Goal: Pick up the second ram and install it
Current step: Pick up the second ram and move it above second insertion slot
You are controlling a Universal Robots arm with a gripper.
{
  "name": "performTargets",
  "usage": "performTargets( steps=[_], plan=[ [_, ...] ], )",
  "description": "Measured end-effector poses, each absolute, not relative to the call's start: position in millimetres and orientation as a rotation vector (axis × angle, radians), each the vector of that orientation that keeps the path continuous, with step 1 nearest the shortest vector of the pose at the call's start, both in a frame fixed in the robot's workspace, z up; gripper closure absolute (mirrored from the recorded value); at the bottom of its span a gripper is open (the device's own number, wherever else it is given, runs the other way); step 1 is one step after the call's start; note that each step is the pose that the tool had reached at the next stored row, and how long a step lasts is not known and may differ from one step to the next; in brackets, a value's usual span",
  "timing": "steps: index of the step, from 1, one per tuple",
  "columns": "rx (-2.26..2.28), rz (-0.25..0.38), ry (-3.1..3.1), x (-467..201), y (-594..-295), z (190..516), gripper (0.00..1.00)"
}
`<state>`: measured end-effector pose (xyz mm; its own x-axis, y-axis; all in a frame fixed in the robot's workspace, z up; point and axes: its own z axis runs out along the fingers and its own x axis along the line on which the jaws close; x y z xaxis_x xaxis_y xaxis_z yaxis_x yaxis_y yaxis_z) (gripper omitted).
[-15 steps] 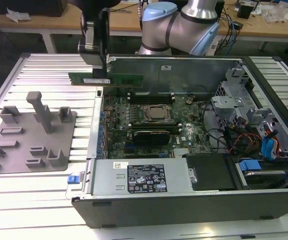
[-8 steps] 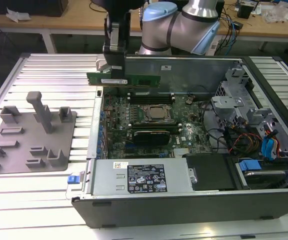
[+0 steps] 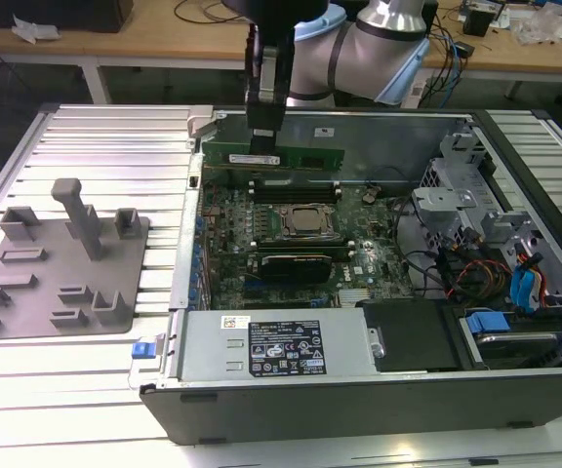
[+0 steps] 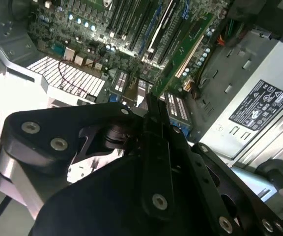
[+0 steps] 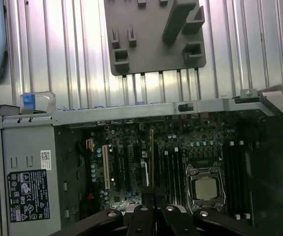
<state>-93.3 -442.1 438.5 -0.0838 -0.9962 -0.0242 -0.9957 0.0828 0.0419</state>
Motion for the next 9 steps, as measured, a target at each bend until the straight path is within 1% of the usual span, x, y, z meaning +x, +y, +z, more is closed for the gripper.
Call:
performTargets(
  steps=[5, 9],
  plan=[
    [2.119, -0.074, -2.304, -93, -440, 438, 0.91],
    [2.119, -0.074, -2.304, -93, -431, 437, 0.91]
  ],
)
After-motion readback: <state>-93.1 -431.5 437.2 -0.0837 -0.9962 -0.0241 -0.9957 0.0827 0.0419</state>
